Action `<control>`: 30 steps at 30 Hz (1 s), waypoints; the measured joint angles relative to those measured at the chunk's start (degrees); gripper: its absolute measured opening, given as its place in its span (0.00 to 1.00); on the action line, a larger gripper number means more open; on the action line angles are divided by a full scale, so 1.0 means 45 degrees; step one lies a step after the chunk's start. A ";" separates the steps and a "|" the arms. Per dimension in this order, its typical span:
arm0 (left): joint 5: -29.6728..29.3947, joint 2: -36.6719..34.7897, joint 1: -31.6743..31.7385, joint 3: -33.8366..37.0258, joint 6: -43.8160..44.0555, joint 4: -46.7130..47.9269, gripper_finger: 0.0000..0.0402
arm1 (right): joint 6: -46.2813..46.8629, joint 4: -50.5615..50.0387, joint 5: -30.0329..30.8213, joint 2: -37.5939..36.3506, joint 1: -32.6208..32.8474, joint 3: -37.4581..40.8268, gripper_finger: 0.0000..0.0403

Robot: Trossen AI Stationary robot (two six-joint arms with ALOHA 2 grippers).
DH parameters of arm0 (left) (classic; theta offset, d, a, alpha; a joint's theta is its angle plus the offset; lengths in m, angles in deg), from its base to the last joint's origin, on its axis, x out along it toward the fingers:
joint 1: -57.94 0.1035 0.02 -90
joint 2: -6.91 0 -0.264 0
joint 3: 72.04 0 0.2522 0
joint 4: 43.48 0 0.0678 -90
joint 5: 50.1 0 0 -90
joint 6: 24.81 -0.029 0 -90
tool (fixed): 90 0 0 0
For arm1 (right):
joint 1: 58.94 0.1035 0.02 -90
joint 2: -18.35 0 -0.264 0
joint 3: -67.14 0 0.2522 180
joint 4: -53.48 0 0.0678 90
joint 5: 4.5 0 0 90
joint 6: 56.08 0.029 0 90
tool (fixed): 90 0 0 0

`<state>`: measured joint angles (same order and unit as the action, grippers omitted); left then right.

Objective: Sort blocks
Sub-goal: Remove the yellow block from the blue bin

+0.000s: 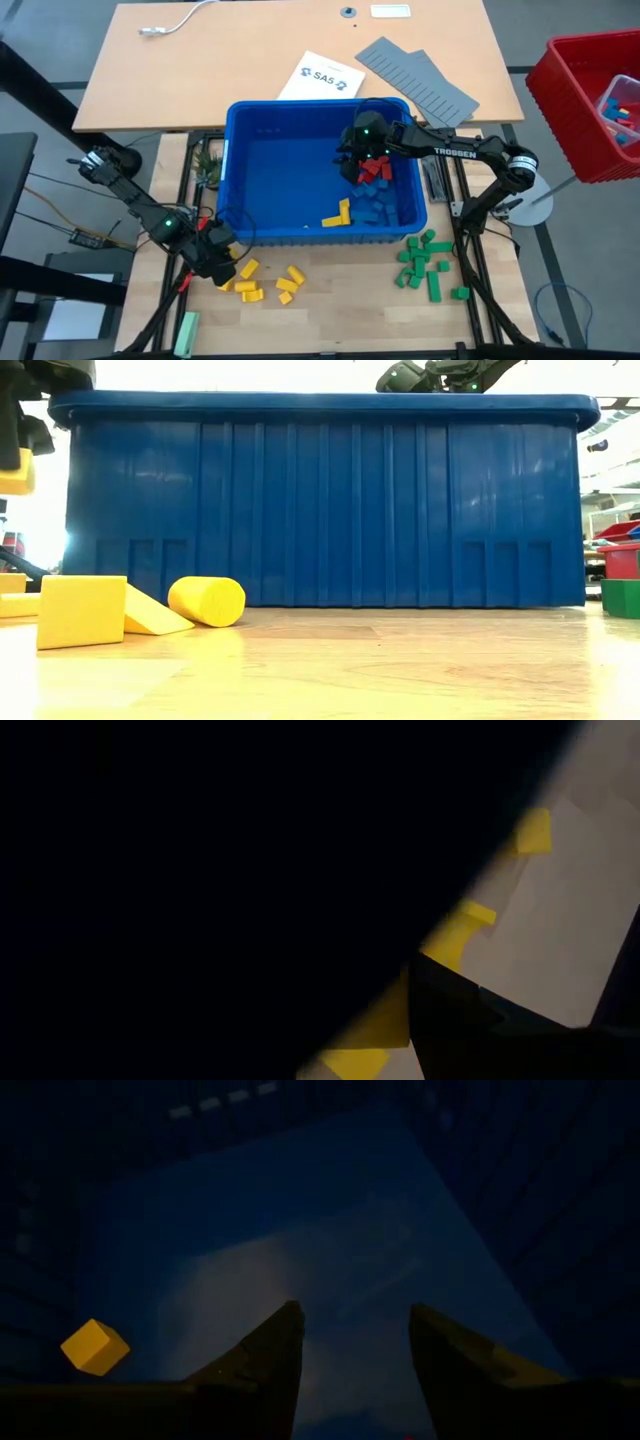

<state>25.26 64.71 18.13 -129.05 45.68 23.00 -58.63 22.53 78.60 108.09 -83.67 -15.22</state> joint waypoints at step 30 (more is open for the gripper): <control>0.1548 -0.0030 0.0010 -0.4631 -0.0344 0.1913 0.56 | -0.0010 -0.0010 0.0000 0.0000 0.0000 0.0005 0.42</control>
<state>32.23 64.57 18.17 -149.89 44.14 31.61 -58.67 22.49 78.60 108.09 -83.67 -15.20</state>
